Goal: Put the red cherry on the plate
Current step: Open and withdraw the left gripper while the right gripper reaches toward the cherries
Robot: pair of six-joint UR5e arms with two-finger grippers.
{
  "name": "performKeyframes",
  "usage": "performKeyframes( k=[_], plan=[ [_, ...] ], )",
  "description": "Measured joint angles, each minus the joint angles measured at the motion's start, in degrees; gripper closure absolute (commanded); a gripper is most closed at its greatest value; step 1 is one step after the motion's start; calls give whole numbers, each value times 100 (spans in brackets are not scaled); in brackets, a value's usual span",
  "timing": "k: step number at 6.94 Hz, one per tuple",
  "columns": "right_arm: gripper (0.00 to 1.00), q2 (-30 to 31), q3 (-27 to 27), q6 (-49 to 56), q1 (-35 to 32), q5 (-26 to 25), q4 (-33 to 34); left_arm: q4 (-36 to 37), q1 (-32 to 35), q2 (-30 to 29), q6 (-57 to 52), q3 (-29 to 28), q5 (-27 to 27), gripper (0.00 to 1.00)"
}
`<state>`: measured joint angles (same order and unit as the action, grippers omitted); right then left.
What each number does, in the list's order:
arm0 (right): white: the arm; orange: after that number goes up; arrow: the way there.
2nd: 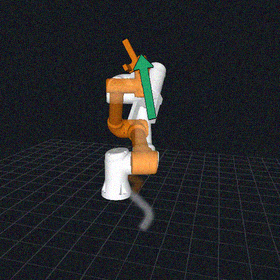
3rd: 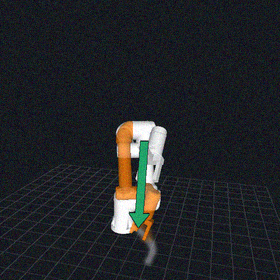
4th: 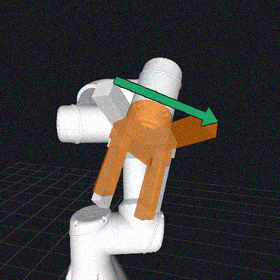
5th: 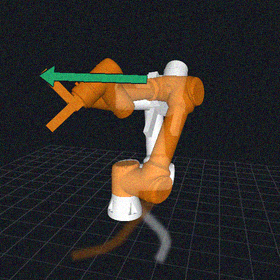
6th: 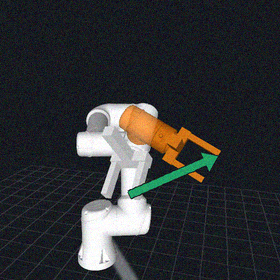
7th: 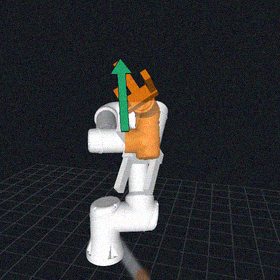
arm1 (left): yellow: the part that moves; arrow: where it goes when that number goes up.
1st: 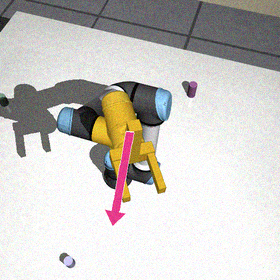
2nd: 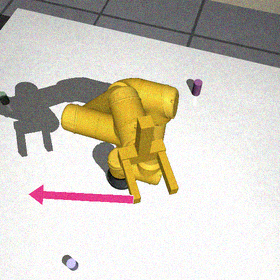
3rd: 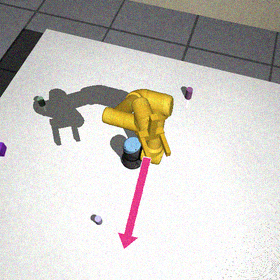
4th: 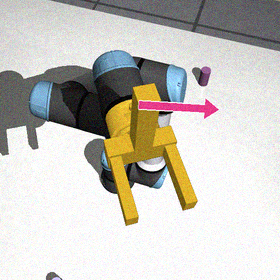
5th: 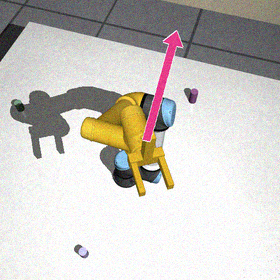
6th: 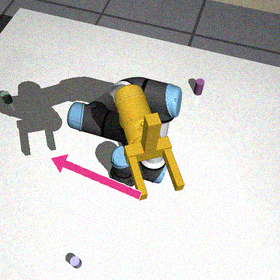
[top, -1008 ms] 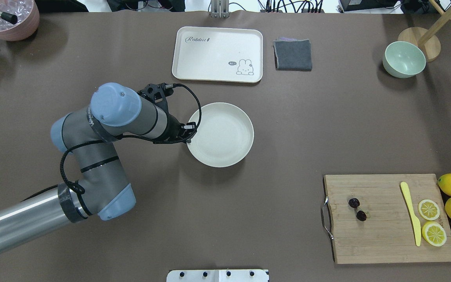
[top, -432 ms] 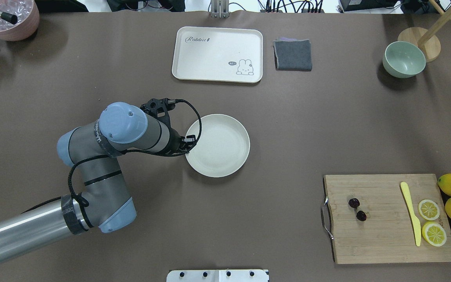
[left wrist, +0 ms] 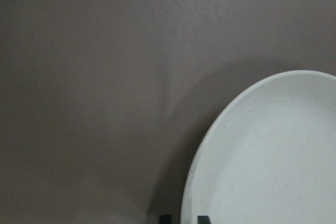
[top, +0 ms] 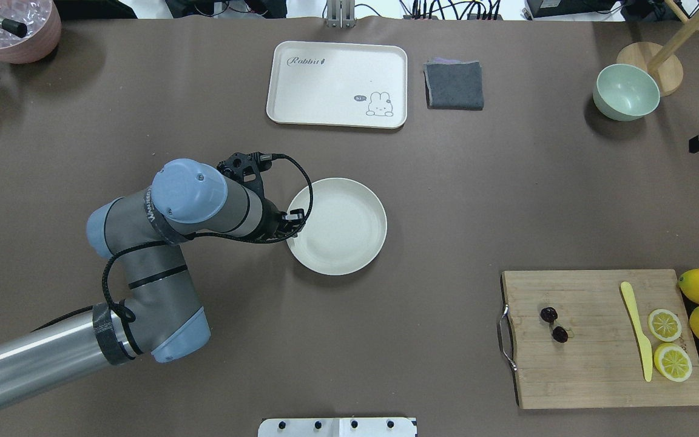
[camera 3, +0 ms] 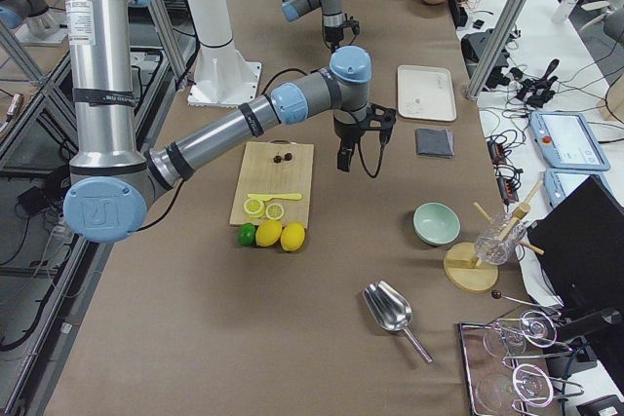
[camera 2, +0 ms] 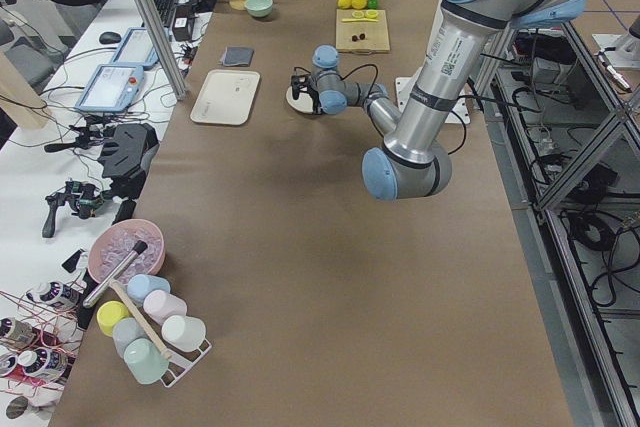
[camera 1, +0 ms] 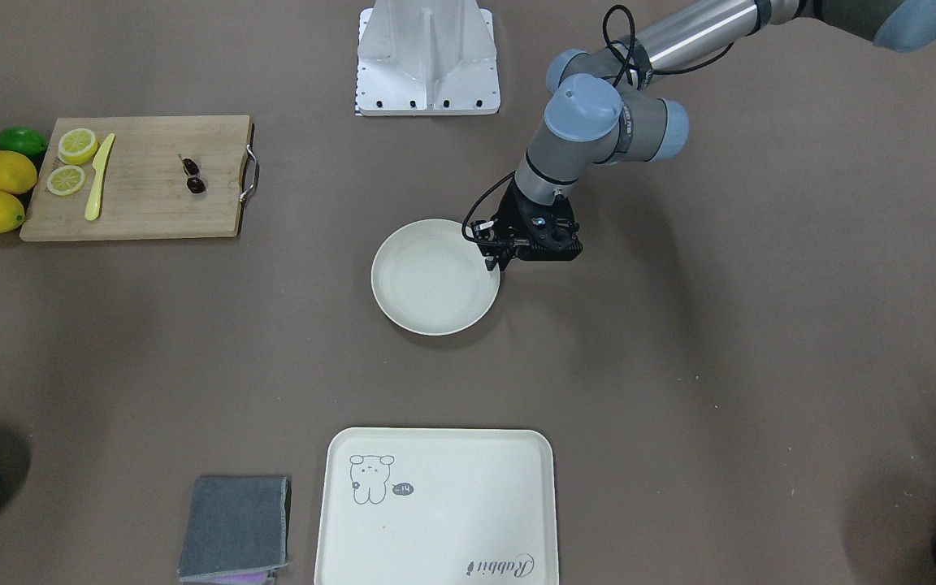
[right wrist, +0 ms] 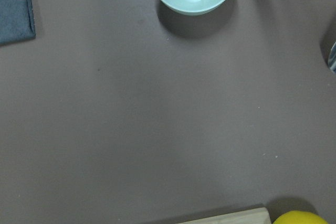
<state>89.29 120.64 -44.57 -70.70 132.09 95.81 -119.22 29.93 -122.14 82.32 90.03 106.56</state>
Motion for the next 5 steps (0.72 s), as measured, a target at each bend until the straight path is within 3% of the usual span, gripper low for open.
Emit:
performKeyframes(
  k=[1, 4, 5],
  plan=[
    [0, 60, 189, -433, 417, -215, -113, 5, 127, 23, -161, 102, 2, 2],
    [0, 847, 336, -1394, 1965, -1046, -1882, 326, 758, 100, -989, 189, 21, 2],
    [0, 925, 331, -1425, 2511, -1385, -2136, 450, 980, 121, -1487, 209, 24, 2]
  ],
)
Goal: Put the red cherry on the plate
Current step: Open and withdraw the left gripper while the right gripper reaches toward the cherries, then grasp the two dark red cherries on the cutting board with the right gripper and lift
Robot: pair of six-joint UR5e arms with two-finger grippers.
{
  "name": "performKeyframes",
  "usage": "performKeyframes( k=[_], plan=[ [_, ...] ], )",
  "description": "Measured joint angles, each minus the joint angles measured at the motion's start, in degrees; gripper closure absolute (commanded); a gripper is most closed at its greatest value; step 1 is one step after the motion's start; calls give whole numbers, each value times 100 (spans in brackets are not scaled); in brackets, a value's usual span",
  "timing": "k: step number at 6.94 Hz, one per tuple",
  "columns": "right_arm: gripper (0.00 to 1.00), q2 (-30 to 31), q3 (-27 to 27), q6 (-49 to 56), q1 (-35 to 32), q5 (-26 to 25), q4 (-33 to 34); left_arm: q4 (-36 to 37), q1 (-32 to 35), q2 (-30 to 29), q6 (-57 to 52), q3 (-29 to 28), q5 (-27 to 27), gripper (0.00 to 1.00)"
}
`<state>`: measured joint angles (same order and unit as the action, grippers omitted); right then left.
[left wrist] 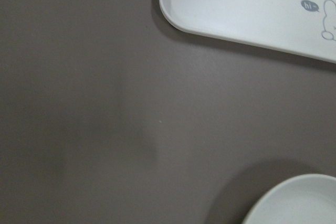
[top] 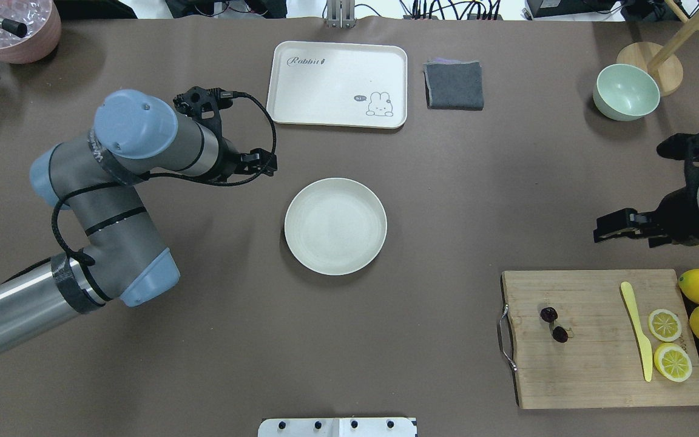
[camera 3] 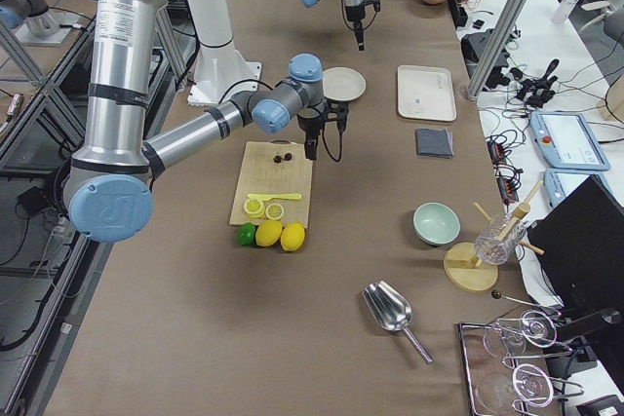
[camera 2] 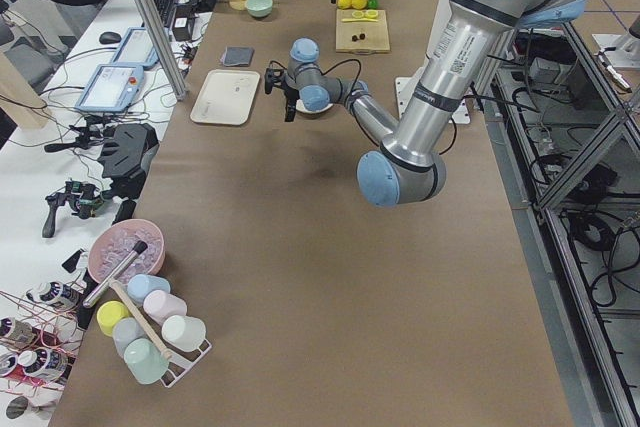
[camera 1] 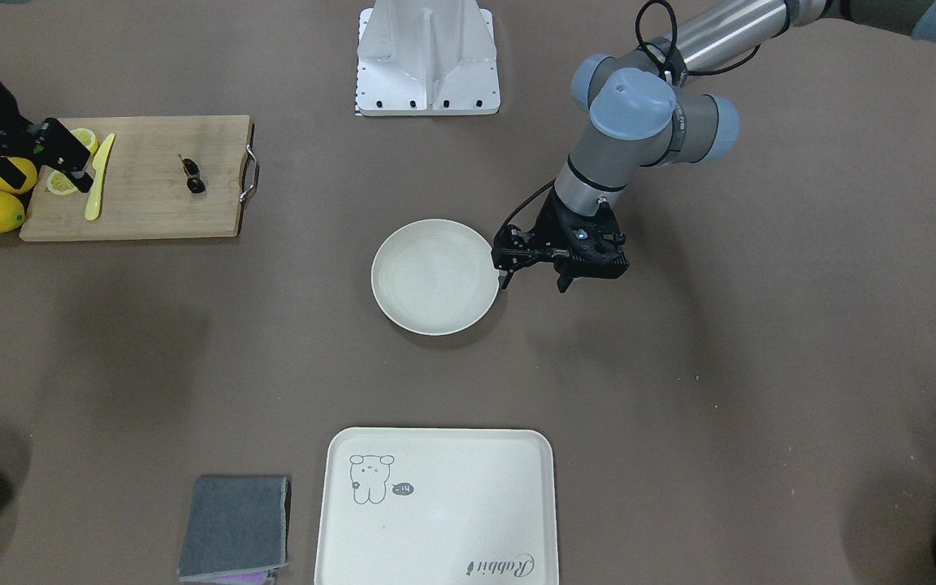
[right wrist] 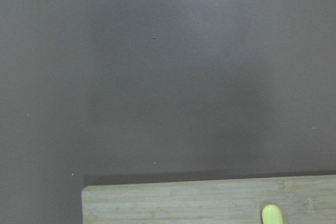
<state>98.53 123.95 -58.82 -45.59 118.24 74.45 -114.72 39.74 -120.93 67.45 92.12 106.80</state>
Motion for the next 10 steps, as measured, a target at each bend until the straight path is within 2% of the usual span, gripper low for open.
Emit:
performKeyframes(
  k=[1, 3, 5, 8, 9, 10],
  plan=[
    [1, 22, -28, -1, 568, -384, -182, 51, 216, 55, -714, 36, 2, 2],
    [6, -136, -341, 90, 1326, -867, -468, 72, 506, 258, -1340, 186, -5, 2],
    [10, -489, -920, 185, 1627, -1021, -643, 78, 659, 346, -1410, 241, -10, 2],
    [9, -480, -1028, 222, 1699, -1011, -681, 73, 708, 359, -1416, 252, -4, 2],
    [16, -423, -975, 199, 1720, -999, -684, 73, 710, 359, -1418, 249, -8, 2],
    [48, -369, -909, 162, 1763, -992, -685, 72, 711, 359, -1417, 246, -9, 2]
  ],
)
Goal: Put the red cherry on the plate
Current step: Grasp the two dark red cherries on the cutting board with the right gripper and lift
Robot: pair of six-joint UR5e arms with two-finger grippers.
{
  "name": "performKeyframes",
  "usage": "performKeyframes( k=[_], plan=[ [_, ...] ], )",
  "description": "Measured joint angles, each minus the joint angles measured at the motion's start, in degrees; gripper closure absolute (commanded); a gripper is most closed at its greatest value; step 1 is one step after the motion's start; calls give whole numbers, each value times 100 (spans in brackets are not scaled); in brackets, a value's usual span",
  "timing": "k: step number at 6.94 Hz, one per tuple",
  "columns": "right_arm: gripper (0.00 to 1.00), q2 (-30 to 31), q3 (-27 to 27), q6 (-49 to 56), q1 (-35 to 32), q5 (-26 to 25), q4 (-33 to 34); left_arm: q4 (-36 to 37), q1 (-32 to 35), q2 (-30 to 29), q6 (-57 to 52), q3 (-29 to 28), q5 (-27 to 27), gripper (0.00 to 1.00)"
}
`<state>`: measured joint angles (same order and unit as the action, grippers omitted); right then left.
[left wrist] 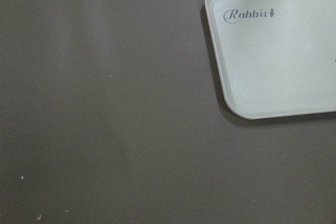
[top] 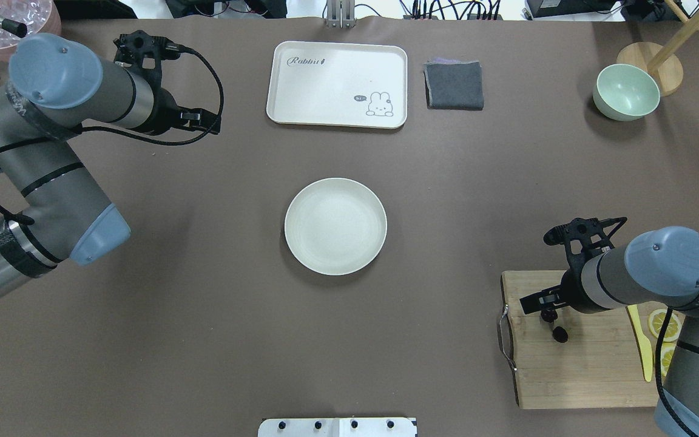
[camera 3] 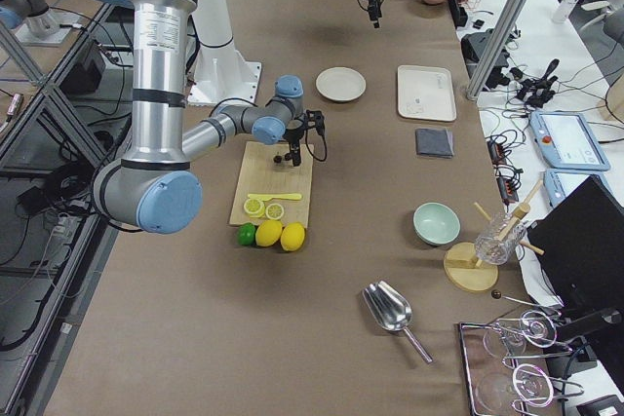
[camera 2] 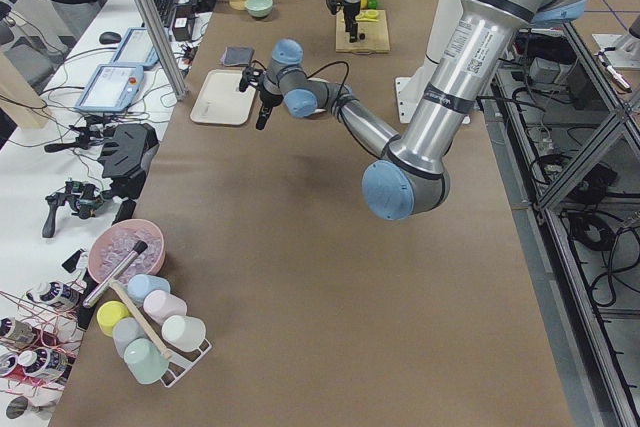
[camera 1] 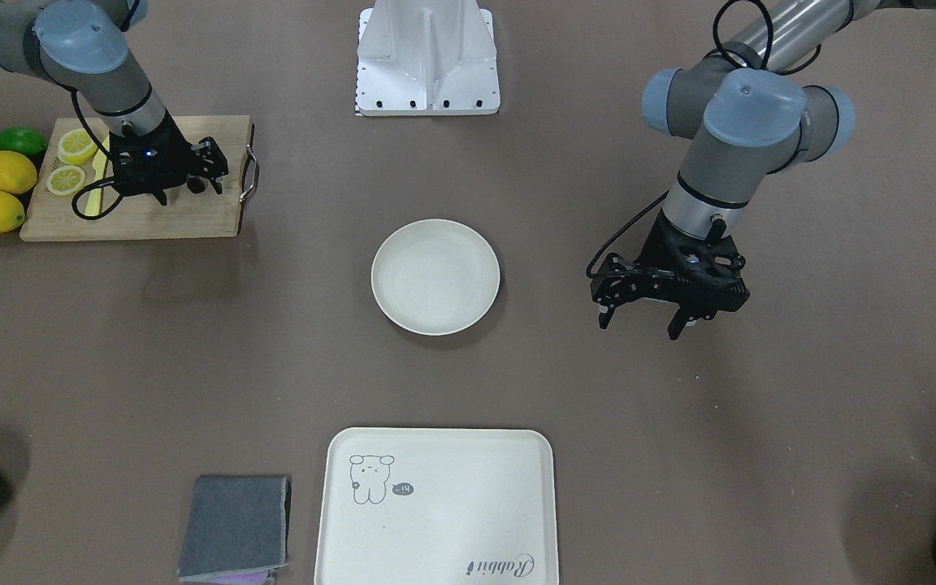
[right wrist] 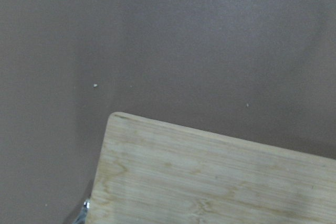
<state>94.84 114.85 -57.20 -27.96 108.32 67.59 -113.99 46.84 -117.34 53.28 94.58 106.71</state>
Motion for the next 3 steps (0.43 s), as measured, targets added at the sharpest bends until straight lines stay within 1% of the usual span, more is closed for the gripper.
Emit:
performKeyframes(
  k=[1, 2, 3],
  plan=[
    [77, 63, 66, -68, 68, -5, 0, 0, 0, 0, 2, -3, -1, 2],
    [100, 134, 121, -127, 137, -26, 0, 0, 0, 0, 0, -7, -1, 2],
    [100, 190, 157, -150, 180, -50, 0, 0, 0, 0, -1, -8, -1, 2]
  ],
)
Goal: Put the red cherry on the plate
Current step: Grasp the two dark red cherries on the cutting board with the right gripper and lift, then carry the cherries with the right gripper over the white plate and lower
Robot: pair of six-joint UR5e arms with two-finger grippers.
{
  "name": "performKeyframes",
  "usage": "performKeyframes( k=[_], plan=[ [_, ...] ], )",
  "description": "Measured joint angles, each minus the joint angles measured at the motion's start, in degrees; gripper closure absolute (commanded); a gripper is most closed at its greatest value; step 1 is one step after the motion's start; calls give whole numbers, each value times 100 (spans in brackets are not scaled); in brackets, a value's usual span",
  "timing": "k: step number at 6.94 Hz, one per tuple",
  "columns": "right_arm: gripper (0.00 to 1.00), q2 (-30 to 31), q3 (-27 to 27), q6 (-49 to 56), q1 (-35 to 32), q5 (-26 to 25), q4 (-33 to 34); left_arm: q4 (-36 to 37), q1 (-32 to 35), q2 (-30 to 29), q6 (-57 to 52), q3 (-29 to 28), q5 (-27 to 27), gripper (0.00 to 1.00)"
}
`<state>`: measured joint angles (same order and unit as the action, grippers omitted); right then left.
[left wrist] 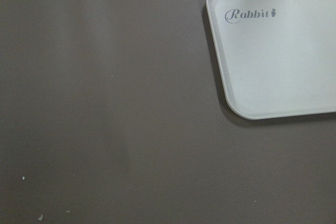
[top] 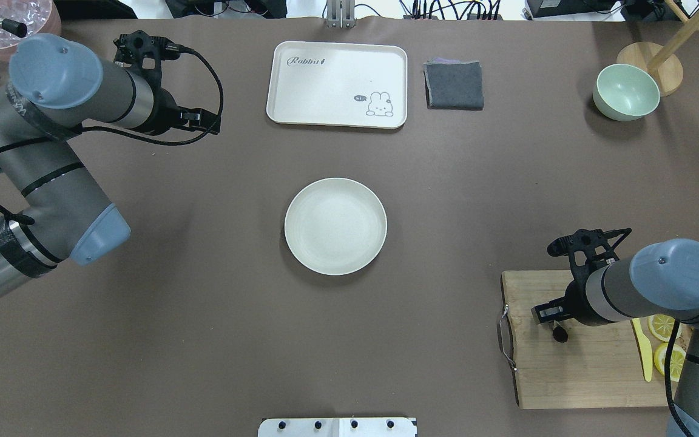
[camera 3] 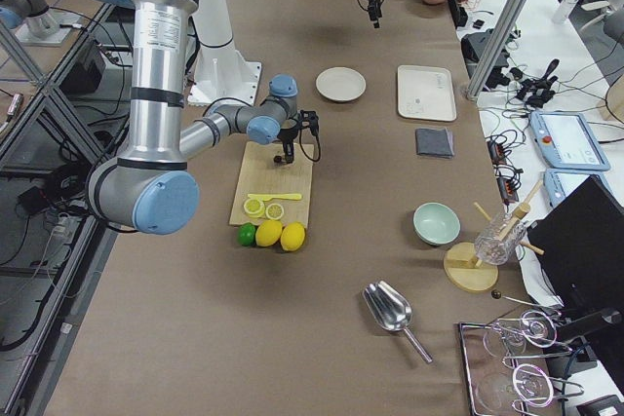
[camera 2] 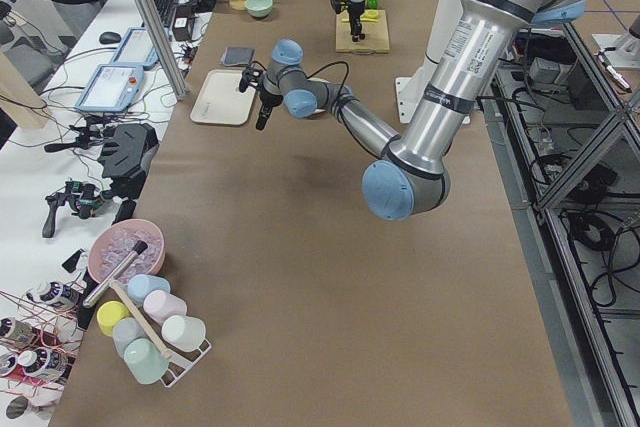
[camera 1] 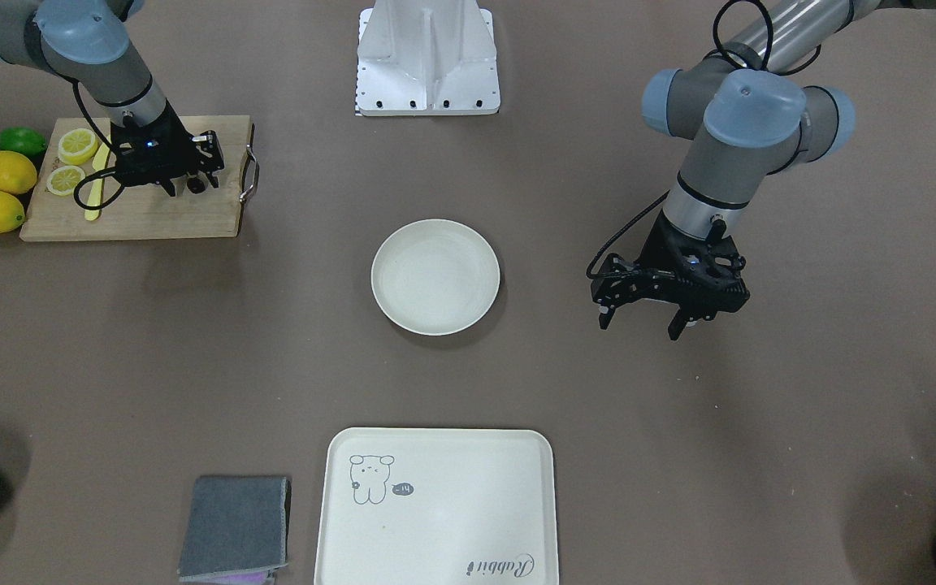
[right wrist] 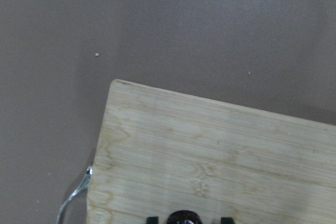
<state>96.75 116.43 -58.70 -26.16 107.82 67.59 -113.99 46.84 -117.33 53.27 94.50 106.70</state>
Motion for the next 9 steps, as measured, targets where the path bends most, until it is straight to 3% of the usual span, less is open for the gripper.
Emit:
performKeyframes(
  k=[3, 6, 9],
  plan=[
    [100, 12, 148, 2, -84, -4, 14, 0, -3, 2, -3, 12, 10, 2],
    [100, -305, 406, 15, -673, 464, 184, -66, 180, 170, -100, 15, 29, 2],
    [100, -2250, -3, 2, -962, 566, 1839, -140, 1040, 898, -1097, 39, 600, 2]
  ],
)
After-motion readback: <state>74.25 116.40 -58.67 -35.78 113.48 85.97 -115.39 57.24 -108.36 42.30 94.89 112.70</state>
